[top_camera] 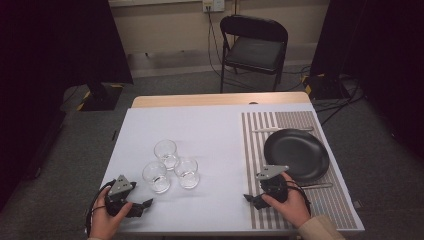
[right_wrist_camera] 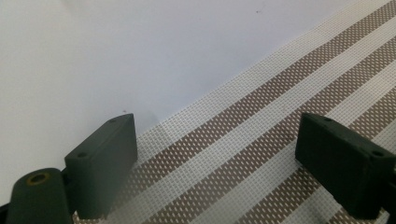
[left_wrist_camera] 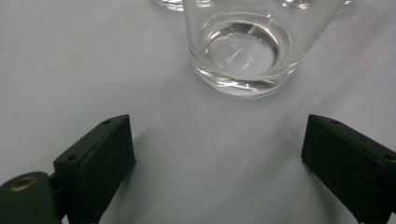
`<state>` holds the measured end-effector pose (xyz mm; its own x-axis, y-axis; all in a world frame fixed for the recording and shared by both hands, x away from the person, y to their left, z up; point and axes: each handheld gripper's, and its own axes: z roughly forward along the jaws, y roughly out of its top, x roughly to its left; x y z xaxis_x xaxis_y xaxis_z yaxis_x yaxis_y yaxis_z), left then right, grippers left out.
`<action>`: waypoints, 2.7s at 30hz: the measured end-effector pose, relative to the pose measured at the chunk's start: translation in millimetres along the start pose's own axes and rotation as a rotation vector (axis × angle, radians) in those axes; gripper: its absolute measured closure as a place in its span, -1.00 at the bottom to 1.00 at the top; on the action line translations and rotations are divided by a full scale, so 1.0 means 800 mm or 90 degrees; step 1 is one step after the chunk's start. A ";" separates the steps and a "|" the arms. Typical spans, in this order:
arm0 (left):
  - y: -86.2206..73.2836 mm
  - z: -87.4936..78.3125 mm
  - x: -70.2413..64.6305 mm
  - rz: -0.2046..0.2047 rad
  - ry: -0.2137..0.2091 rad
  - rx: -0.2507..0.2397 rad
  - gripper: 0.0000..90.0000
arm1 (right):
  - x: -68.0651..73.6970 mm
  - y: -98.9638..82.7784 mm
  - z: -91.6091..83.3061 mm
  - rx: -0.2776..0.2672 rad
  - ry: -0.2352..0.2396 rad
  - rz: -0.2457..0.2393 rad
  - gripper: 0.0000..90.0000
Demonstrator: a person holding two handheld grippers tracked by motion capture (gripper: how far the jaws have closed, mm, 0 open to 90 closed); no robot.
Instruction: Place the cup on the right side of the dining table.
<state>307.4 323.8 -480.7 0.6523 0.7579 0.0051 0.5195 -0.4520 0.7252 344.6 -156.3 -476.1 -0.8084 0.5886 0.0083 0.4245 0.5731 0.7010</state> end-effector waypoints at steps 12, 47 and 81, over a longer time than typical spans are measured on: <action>0.000 0.000 0.000 0.000 -0.001 -0.001 -0.81 | -0.001 0.012 0.001 0.043 0.003 -0.001 -0.71; 0.000 0.000 0.000 -0.002 -0.004 -0.002 -0.82 | -0.012 0.068 -0.010 0.075 0.046 -0.007 -0.70; 0.000 0.000 0.000 0.000 -0.002 -0.001 -0.82 | -0.008 0.100 0.006 0.098 0.069 -0.027 -0.70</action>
<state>307.4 324.0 -480.8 0.6540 0.7565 0.0021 0.5191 -0.4508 0.7262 385.8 -111.4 -423.4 -0.8624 0.5022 0.0640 0.4400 0.6810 0.5854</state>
